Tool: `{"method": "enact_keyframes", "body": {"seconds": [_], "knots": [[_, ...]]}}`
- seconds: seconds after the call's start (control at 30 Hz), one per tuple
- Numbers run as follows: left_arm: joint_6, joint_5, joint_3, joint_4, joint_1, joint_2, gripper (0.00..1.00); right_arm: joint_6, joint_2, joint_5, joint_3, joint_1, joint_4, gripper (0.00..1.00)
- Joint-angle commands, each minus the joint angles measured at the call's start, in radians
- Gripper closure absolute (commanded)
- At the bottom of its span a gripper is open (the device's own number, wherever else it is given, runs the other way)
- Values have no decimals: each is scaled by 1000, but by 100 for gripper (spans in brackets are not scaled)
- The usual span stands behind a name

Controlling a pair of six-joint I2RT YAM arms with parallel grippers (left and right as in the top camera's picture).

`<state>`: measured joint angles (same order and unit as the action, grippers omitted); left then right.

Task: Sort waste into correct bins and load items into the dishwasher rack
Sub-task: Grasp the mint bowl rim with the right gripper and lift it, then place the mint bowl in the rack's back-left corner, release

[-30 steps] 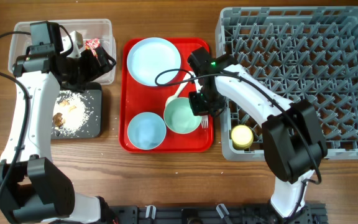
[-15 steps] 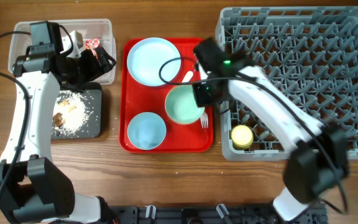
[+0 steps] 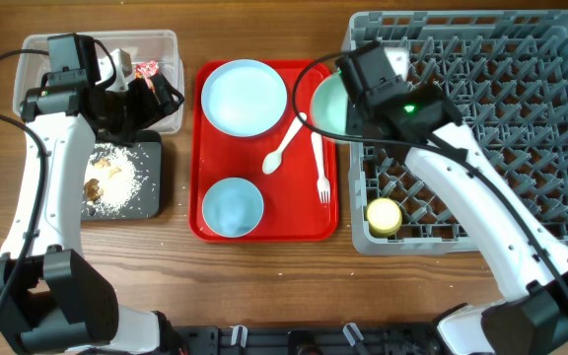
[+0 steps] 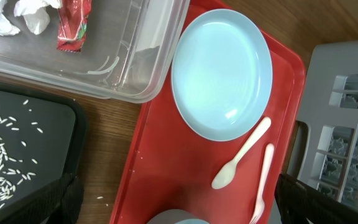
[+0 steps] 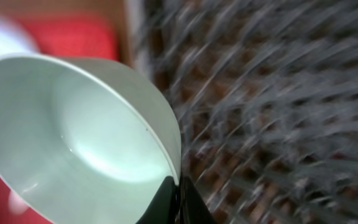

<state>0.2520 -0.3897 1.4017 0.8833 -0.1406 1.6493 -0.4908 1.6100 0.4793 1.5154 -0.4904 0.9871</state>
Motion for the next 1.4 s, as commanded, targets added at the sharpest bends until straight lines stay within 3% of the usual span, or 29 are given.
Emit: {"method": "enact_keyframes", "body": {"seconds": [0.0, 0.13, 0.2, 0.43, 0.6, 1.37], "knots": [[-10, 6, 14, -3, -4, -11, 0, -63, -15, 356, 14, 1, -67, 96], [-10, 6, 14, -3, -4, -11, 0, -42, 19, 556, 14, 4, -212, 96], [-10, 6, 14, -3, -4, -11, 0, 39, 46, 599, 14, 11, -318, 96], [-10, 6, 14, -3, -4, -11, 0, 507, 212, 715, 14, 57, -805, 96], [-10, 6, 14, -3, -4, -11, 0, 769, 331, 737, 14, 92, -1055, 96], [-10, 6, 14, -3, -4, -11, 0, 774, 468, 731, -36, 117, -978, 96]]}}
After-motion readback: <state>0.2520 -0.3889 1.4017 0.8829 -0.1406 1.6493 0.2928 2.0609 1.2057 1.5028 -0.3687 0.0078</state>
